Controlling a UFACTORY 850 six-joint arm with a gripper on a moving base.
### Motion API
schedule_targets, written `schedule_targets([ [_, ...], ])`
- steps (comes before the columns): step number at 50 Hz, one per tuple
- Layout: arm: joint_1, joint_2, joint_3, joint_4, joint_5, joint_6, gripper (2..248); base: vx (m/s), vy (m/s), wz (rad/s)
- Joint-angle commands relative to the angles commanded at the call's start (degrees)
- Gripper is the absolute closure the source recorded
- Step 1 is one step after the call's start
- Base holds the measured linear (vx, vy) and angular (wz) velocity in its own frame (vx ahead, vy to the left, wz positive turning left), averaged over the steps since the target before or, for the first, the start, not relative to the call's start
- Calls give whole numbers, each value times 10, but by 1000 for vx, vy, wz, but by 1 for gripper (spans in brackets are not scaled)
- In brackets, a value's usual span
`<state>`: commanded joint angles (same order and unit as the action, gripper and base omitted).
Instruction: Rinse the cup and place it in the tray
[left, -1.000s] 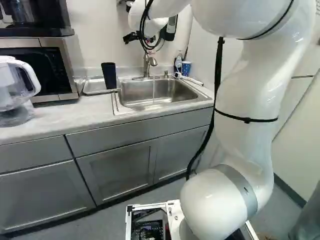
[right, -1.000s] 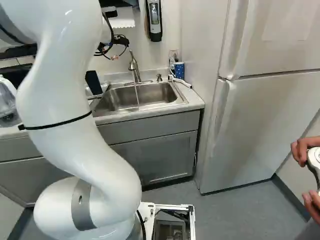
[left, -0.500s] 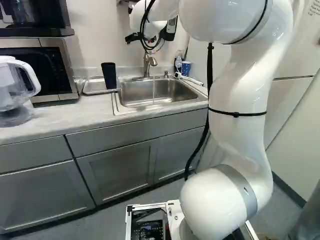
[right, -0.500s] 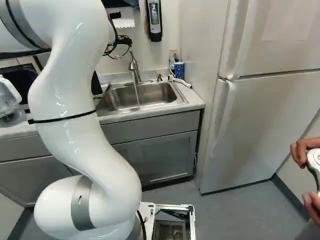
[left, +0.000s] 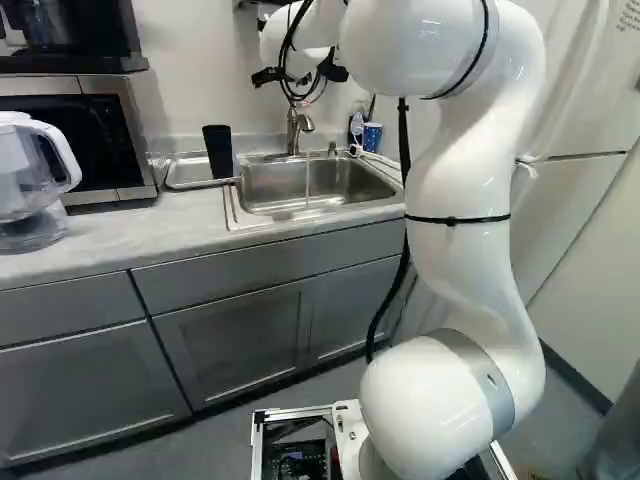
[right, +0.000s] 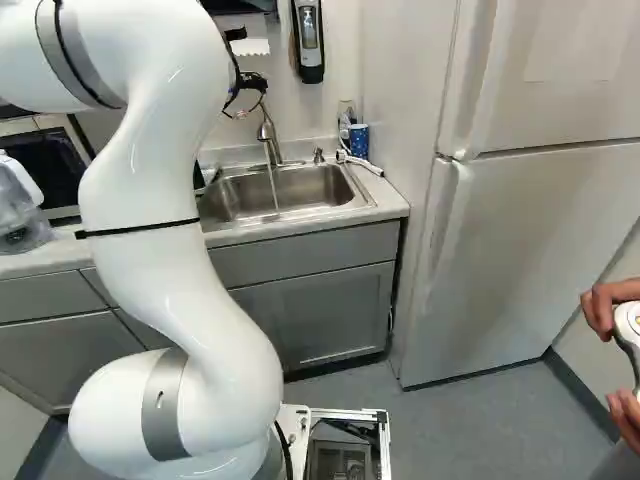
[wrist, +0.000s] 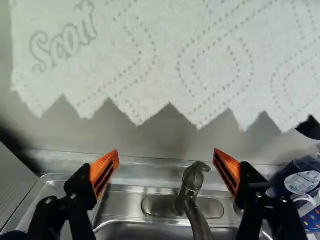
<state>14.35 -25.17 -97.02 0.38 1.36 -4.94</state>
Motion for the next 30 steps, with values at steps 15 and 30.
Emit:
schedule_targets([
  [15,-2,-19,-23,0,0,0,3,0,0,0],
  [30,0,-32,-39,0,-5,0,3,0,0,0],
])
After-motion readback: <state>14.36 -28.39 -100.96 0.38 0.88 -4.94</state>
